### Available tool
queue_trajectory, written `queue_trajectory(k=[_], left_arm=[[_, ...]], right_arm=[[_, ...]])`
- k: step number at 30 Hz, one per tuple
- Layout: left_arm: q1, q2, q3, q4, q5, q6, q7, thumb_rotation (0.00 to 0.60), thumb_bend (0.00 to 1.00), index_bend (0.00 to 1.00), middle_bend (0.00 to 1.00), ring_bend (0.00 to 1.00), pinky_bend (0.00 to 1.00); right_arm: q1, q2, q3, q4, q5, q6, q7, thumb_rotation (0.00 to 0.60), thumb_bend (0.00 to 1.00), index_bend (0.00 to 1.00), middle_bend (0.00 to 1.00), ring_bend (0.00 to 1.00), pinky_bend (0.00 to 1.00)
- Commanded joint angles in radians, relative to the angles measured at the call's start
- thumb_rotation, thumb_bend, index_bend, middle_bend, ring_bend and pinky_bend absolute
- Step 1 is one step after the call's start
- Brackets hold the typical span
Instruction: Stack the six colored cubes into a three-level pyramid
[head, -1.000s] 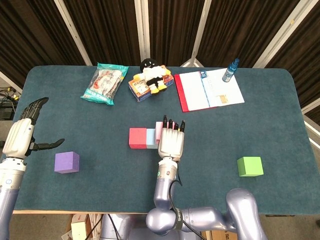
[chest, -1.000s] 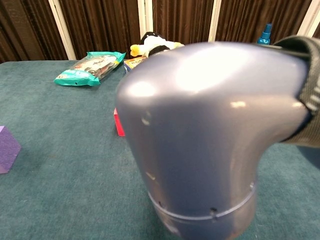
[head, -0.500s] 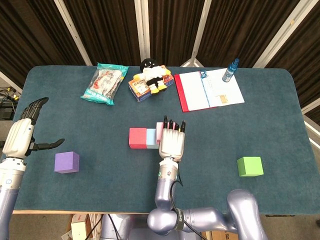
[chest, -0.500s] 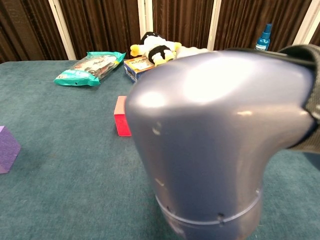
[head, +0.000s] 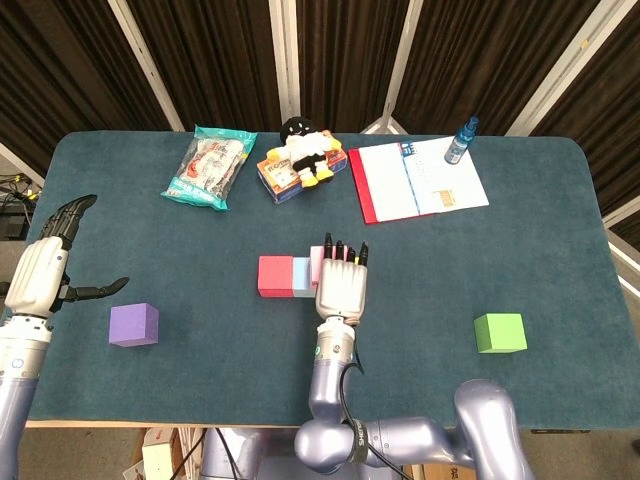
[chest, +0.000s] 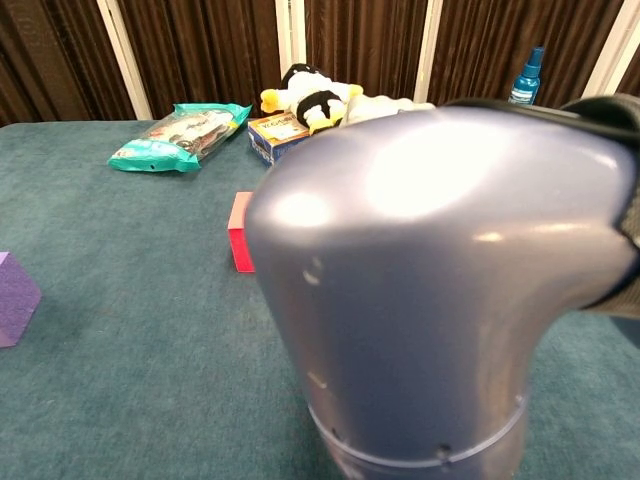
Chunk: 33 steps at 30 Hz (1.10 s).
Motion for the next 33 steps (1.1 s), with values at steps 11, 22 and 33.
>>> queue_trajectory(k=[11, 22, 33], left_arm=[[0.0, 0.004, 0.0, -0.005, -0.004, -0.001, 0.002, 0.6, 0.05, 0.0, 0.05, 0.0, 0.0], [0.0, 0.005, 0.0, -0.005, -0.004, -0.002, -0.001, 0.6, 0.05, 0.0, 0.05, 0.0, 0.0], [0.0, 0.003, 0.0, -0.004, -0.004, -0.001, 0.001, 0.6, 0.05, 0.0, 0.05, 0.0, 0.0]], right_arm=[[-0.012, -0.004, -0.012, 0.005, -0.016, -0.005, 0.004, 0.6, 0.53, 0.0, 0.45, 0.17, 0.0], [-0.014, -0.009, -0.008, -0.001, -0.025, -0.004, -0.004, 0.6, 0.53, 0.0, 0.45, 0.17, 0.0], [-0.018, -0.009, -0.012, 0.004, -0.038, -0.011, -0.007, 0.6, 0.53, 0.0, 0.45, 0.17, 0.0]])
